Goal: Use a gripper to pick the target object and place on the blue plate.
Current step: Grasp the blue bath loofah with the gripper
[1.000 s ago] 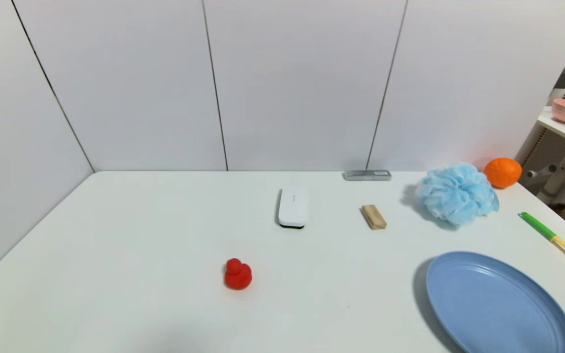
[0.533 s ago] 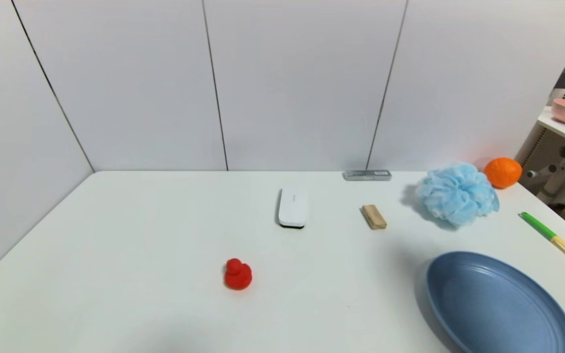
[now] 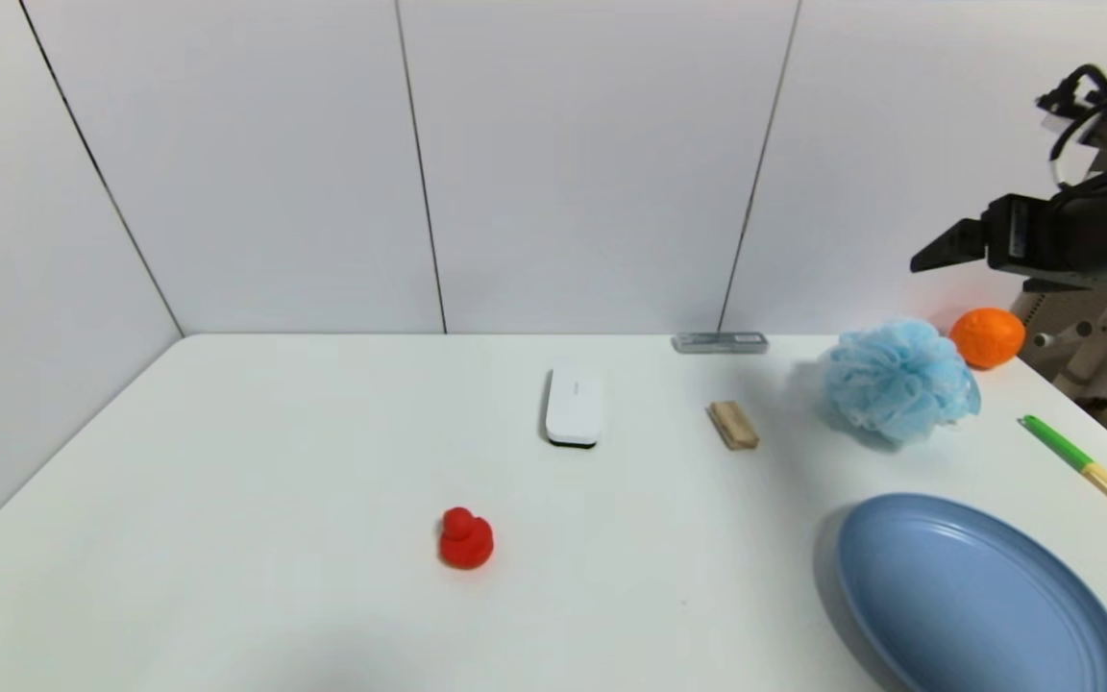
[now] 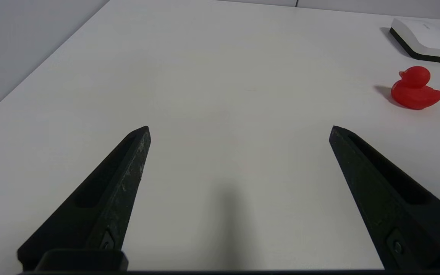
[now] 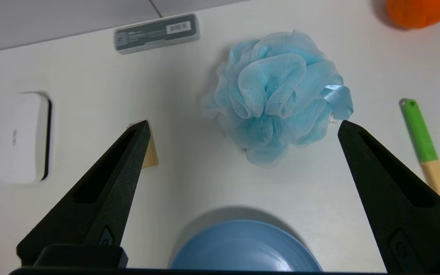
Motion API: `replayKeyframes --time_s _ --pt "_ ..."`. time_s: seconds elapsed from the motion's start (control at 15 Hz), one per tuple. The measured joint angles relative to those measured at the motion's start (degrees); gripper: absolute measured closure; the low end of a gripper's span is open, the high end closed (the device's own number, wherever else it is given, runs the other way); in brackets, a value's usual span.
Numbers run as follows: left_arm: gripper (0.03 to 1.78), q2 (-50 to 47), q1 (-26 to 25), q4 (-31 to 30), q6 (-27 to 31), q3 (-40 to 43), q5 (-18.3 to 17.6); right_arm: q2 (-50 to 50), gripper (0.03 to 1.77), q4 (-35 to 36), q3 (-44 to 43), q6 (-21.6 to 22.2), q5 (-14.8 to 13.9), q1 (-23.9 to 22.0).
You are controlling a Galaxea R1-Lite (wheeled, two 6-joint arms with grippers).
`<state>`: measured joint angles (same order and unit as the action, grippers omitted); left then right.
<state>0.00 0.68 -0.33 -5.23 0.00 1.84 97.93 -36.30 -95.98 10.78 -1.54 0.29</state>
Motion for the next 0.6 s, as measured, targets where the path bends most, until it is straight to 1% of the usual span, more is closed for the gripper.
replayKeyframes --time_s 0.13,0.2,0.4,0.53,0.6 --pt "0.12 0.0 0.0 0.0 0.0 0.0 0.0 4.9 0.1 -0.7 -2.9 4.1 -2.3 0.3" --pt "0.12 0.0 0.0 0.0 0.0 0.0 0.0 6.6 0.1 -0.8 -3.6 5.4 -3.2 0.5" --pt "0.12 0.0 0.0 0.0 0.0 0.0 0.0 10.5 0.1 -0.8 -5.4 7.3 -6.5 1.3" --pt "0.12 0.0 0.0 0.0 0.0 0.0 0.0 12.4 0.1 -0.8 -6.5 9.2 -7.9 2.3" --pt "0.12 0.0 0.0 0.0 0.0 0.0 0.0 13.1 0.1 -0.9 -6.6 9.4 -8.7 2.7"
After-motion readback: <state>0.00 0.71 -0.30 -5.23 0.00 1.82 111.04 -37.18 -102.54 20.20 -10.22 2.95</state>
